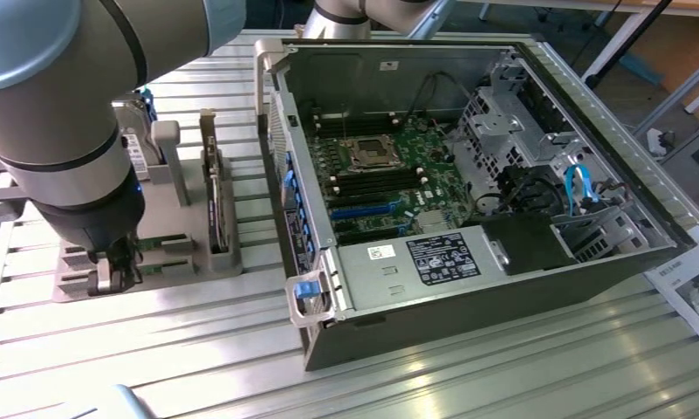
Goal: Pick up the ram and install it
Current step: 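Pick up the ram and move it above insertion slot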
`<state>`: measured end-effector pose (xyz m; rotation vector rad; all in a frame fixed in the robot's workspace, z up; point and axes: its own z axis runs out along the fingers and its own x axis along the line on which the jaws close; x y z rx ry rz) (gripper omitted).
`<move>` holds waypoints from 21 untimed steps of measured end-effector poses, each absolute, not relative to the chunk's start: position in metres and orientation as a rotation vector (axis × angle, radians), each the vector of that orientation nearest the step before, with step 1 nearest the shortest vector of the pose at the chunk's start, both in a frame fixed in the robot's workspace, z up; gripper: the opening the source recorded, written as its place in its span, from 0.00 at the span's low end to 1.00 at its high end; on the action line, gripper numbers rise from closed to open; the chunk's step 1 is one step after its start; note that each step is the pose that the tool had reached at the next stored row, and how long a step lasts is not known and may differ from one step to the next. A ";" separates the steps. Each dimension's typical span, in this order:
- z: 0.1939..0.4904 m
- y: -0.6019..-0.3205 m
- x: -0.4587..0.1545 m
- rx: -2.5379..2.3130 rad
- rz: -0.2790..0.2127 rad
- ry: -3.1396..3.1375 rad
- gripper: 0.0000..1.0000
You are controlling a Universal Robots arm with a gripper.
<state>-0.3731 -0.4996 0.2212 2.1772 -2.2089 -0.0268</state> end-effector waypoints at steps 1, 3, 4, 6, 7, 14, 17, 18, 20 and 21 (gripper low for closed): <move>0.221 -0.500 -0.372 2.177 -0.027 -2.209 0.31; 0.221 -0.500 -0.370 2.177 -0.027 -2.209 0.31; 0.221 -0.500 -0.370 2.177 -0.027 -2.209 0.31; 0.221 -0.500 -0.370 2.177 -0.027 -2.209 0.31; 0.221 -0.499 -0.370 2.177 -0.027 -2.209 0.31; 0.221 -0.498 -0.368 2.177 -0.027 -2.209 0.31; 0.221 -0.497 -0.368 2.178 -0.028 -2.209 0.31; 0.221 -0.497 -0.367 2.178 -0.028 -2.210 0.31; 0.221 -0.496 -0.367 2.178 -0.029 -2.210 0.31; 0.221 -0.496 -0.367 2.178 -0.029 -2.210 0.31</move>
